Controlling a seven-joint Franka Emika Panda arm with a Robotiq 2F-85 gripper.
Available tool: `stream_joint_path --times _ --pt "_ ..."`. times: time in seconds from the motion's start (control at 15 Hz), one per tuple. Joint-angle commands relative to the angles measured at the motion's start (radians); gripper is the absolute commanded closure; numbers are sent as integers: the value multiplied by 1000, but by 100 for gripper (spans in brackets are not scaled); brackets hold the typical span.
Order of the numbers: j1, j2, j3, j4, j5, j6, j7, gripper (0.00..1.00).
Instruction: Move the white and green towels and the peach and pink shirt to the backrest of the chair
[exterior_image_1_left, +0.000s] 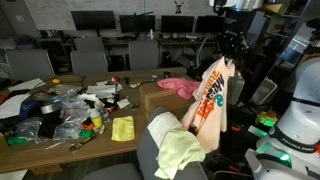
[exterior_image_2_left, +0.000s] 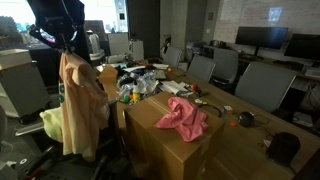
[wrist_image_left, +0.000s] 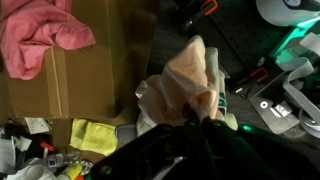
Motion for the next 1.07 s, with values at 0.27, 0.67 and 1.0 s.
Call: stream_joint_path --times 0.27,0.67,1.0 --pt "96 128 49 115 164 66 92 99" --pt "119 249 81 153 280 187 179 99" --pt "123 378 123 187 342 252 258 99"
